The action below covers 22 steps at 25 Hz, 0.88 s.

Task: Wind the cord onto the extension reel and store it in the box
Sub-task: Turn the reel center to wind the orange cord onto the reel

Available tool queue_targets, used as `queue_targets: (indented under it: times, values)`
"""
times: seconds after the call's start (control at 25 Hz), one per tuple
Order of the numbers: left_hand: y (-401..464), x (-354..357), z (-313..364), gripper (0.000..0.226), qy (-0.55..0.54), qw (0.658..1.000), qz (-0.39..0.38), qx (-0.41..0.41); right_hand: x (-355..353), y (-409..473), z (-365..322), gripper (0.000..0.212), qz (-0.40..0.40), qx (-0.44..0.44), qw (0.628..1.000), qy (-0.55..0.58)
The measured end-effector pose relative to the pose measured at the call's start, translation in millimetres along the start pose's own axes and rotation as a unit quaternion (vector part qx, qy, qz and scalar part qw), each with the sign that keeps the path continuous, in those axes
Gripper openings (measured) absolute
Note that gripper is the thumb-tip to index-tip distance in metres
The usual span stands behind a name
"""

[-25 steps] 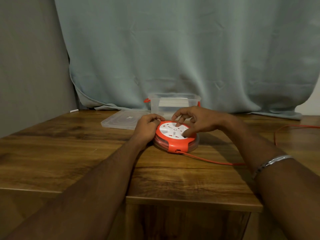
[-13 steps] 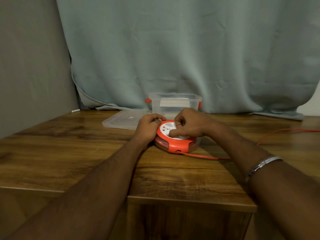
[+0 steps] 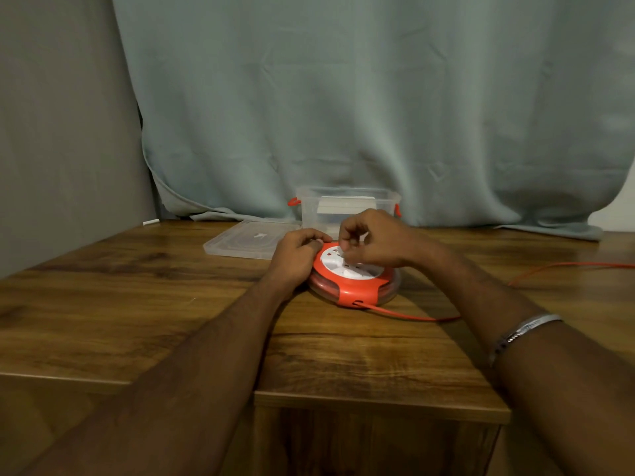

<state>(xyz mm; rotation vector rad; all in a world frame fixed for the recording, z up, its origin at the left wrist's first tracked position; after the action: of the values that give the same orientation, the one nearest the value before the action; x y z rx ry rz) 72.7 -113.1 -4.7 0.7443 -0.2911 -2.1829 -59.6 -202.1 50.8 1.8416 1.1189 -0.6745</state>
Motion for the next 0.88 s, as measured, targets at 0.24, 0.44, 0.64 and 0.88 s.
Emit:
queue_targets:
  times: [0.24,0.44,0.64,0.88]
  values:
    - [-1.8,1.1,0.0,0.027,0.001,1.000,-0.007,-0.020,-12.1,-6.9,25.9,0.056,-0.100,0.075,0.989,0.081]
    - [-3.2,-0.2,0.6,0.028,-0.016,1.000,-0.005,-0.026,-11.5,-8.1,23.7,0.046,-0.100,0.044,0.992,0.059]
    - [-1.8,-0.7,-0.5,0.027,-0.026,0.999,0.003,-0.024,-12.0,-9.4,18.4,0.032,-0.076,0.028,0.996,0.035]
    - [0.1,0.4,-1.1,0.029,-0.023,1.000,0.004,-0.014,-2.1,-6.6,12.8,0.036,-0.052,0.031,0.998,-0.008]
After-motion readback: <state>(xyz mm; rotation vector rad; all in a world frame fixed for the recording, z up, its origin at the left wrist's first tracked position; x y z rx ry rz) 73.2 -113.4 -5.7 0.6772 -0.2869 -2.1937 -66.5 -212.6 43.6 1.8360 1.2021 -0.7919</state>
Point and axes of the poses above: each hand's wrist, its own y-axis towards the middle knuckle, its own x-axis out of the palm, z = x × y, the point moved 6 cm from there along y, towards the middle knuckle, and after that the axes turned 11 degrees about y, right-handed, at the moved point
